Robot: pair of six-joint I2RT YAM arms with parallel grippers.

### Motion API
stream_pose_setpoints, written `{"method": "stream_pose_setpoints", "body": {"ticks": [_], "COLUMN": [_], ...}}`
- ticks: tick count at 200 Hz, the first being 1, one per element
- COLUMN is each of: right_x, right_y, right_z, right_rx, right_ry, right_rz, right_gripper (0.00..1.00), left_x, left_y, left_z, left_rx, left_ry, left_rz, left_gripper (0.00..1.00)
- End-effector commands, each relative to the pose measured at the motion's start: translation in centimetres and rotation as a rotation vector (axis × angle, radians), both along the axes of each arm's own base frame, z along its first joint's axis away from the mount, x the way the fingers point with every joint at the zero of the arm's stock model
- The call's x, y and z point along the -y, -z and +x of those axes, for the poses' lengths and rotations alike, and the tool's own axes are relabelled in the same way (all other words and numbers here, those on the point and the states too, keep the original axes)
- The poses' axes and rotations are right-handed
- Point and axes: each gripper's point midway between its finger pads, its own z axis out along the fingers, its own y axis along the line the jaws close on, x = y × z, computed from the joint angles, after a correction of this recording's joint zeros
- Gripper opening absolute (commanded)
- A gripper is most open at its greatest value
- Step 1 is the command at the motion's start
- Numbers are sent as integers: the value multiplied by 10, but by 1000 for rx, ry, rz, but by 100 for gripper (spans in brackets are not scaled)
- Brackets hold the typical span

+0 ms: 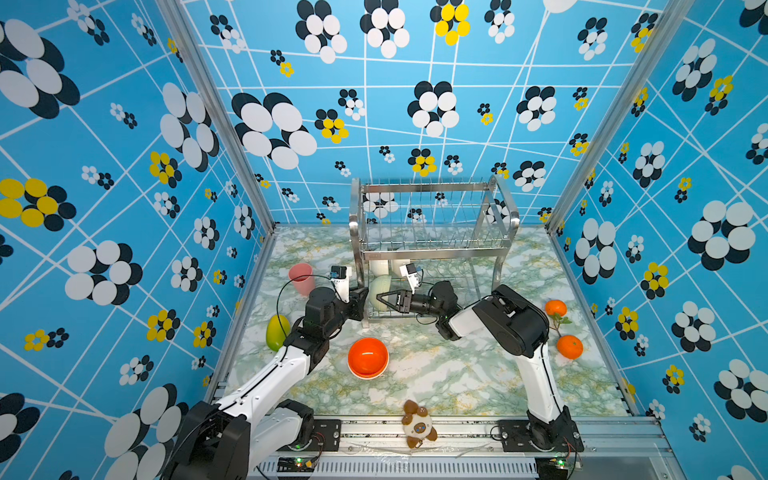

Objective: Load bowls into a dish rack
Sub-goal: Place the bowl in the dish rack.

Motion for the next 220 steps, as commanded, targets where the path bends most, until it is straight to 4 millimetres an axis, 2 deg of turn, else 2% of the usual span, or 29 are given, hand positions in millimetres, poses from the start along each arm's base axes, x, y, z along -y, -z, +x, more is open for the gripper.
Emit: {"method": "stream_pose_setpoints", "body": {"ticks": [1,61,90,103,105,108,132,166,220], "right_x": [-10,-9,-1,4,5,6,12,12,9], "right_y": [42,28,26,32,22,18,15,14,6], "right_z": [-31,-34,-30,-27,-26,-26,-22,-20,-19], "right_rx": [-129,-116,-112,-123,-106,-99,-85,-84,-67], "right_ry": [-101,-118,-101,-88,-85,-82,-69,-72,-93], "right_rz": [-102,-80,-84,-99,-87,-84,-103,-120,-120], "right_gripper": [24,29,31,31,31,31,33,36,35], "left_x": [-5,-5,-5,-5,-5,-5,-5,-6,-6], "left_y": [-16,-18,-18,-18,-18,-18,-18,-17,-14], "left_z": [13,13,13,13,13,13,13,13,12], "left_rx": [9,11,13,13,12,13,13,13,9], "left_ry": [-79,-77,-76,-77,-76,-76,-78,-79,-82], "left_rz": [-81,-79,-78,-78,-77,-77,-78,-77,-76], "left_gripper": [0,0,0,0,0,0,0,0,0]}}
